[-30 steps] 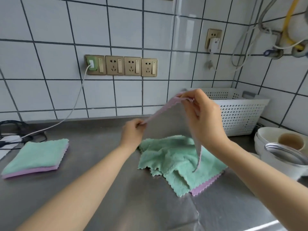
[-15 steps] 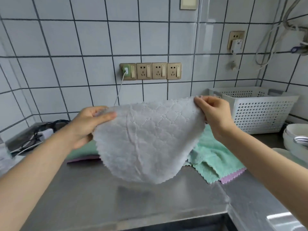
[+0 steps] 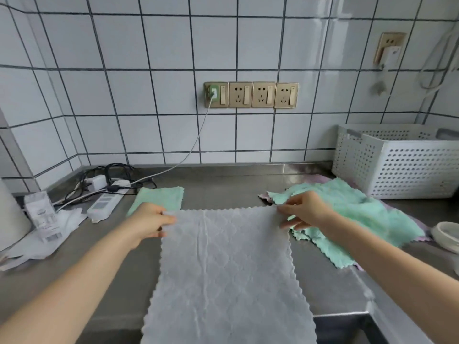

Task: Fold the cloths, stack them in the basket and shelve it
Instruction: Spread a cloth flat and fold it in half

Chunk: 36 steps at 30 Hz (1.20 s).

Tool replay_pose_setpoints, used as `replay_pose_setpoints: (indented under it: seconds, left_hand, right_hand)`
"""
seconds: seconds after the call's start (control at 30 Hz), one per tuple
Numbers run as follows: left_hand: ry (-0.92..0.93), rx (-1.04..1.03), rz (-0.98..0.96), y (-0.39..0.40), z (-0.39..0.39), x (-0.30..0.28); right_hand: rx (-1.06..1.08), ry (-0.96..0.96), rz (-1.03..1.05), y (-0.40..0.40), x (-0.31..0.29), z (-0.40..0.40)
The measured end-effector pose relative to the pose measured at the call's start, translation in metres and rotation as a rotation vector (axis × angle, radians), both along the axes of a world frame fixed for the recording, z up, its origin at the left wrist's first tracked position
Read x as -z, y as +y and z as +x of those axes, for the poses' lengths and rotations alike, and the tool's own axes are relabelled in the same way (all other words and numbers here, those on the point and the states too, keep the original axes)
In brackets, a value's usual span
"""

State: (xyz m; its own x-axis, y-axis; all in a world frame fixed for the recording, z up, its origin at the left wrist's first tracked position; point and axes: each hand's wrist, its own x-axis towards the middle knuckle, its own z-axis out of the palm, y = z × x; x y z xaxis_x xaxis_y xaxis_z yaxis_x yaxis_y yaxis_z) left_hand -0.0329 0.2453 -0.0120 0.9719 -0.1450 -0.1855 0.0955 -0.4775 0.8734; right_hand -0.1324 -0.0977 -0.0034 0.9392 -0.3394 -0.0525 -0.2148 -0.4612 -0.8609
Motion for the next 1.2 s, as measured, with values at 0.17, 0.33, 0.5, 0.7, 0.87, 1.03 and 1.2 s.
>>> replay_pose_setpoints:
  seconds: [0.17, 0.33, 0.5, 0.7, 0.87, 1.03, 1.2]
  left_hand:
    - [0.006, -0.096, -0.305, -0.022, 0.013, 0.021]
    - [-0.123, -0.052, -0.21, -0.036, 0.039, 0.023]
    - [-0.381, 0.335, 0.317, -0.033, 0.012, 0.043]
    - [-0.403, 0.753, 0.447, -0.019, -0.074, 0.072]
    - [-0.506, 0.773, 0.561, -0.003, -0.106, 0.087]
    - [-0.587, 0.771, 0.693, -0.005, -0.118, 0.089]
    - [-0.654, 0.709, 0.642, -0.004, -0.124, 0.084]
  right_hand:
    - [0.102, -0.003, 0.137, 0.005, 0.017, 0.021]
    - [0.224, -0.055, 0.152, 0.004, 0.027, 0.051]
    - [0.014, -0.028, -0.302, 0.024, 0.044, 0.032]
    - [-0.599, -0.208, -0.78, 0.053, 0.07, -0.05]
    - [-0.664, -0.188, -0.839, 0.058, 0.086, -0.081]
    - [-0.673, -0.307, -1.04, 0.063, 0.093, -0.095]
    - [-0.647, -0.384, -1.089, 0.063, 0.103, -0.098]
